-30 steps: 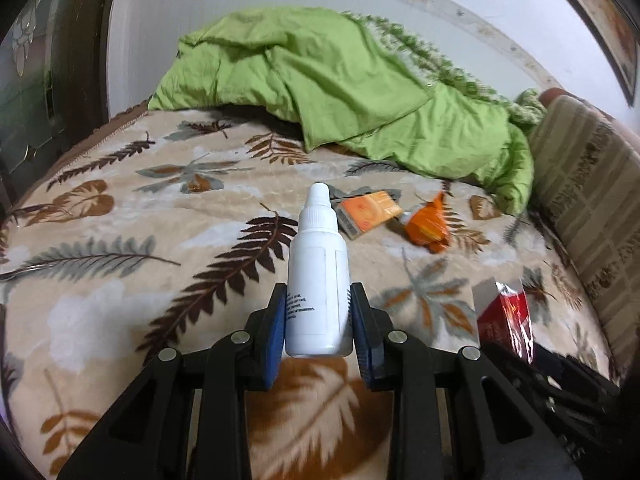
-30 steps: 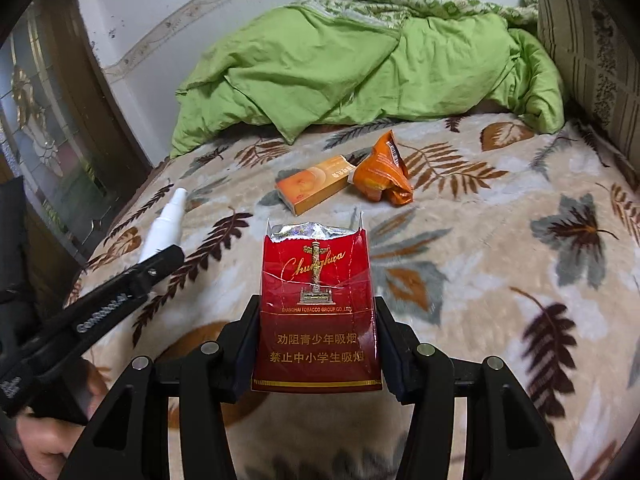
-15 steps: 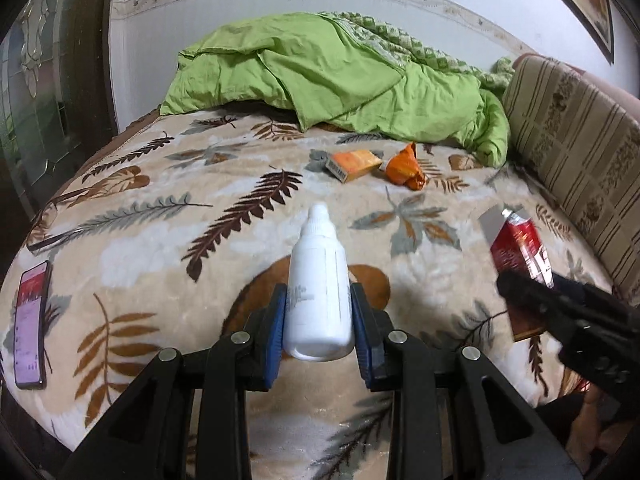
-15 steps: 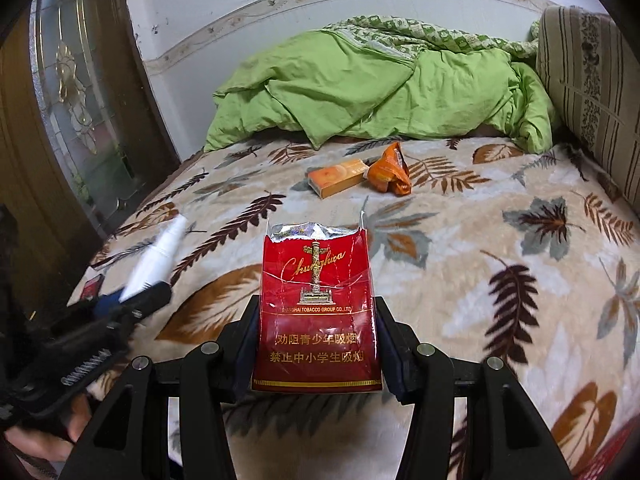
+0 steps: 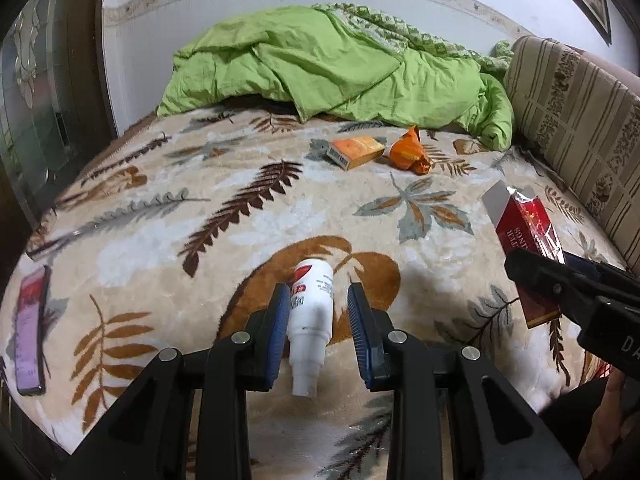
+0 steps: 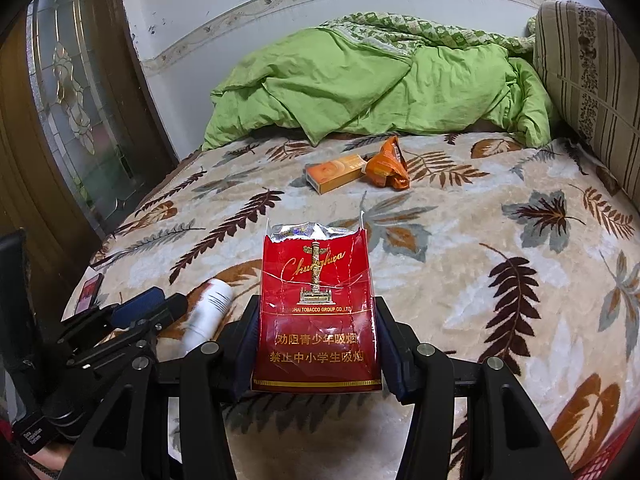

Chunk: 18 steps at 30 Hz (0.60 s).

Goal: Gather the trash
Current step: 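Carry the white bottle and red pack with both tools to the red wastebasket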

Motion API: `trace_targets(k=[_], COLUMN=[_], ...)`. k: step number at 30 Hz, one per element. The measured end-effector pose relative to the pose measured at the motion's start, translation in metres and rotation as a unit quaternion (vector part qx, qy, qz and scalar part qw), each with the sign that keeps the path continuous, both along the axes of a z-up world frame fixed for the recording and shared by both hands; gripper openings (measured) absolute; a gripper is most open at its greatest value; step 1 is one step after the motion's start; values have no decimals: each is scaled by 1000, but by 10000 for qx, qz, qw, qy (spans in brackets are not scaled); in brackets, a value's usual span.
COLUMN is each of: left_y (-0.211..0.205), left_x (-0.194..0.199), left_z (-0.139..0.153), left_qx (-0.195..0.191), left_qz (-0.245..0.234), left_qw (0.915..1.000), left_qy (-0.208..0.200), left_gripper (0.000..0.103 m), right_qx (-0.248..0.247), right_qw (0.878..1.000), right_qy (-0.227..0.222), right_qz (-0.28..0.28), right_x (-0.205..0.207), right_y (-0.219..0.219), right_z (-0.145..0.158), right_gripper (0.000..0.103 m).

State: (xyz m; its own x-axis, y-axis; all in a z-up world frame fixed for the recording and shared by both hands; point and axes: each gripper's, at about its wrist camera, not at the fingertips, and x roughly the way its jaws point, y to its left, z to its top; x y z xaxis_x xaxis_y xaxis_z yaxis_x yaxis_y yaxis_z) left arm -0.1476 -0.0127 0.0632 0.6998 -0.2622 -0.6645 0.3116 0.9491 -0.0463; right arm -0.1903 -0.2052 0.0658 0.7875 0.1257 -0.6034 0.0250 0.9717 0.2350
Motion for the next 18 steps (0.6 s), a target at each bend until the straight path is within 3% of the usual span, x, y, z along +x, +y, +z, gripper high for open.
trace_targets(k=[18], left_y=[-1], left_x=[21], left_z=[-28], left_qx=[36], left_qz=[12], left_qw=[9972], left_qy=[745], left_gripper=[28], right_qx=[36], right_qw=[10000], right_qy=[72], right_qz=[18], right_x=[5], right_y=[1], right_z=[-2], right_gripper=[56])
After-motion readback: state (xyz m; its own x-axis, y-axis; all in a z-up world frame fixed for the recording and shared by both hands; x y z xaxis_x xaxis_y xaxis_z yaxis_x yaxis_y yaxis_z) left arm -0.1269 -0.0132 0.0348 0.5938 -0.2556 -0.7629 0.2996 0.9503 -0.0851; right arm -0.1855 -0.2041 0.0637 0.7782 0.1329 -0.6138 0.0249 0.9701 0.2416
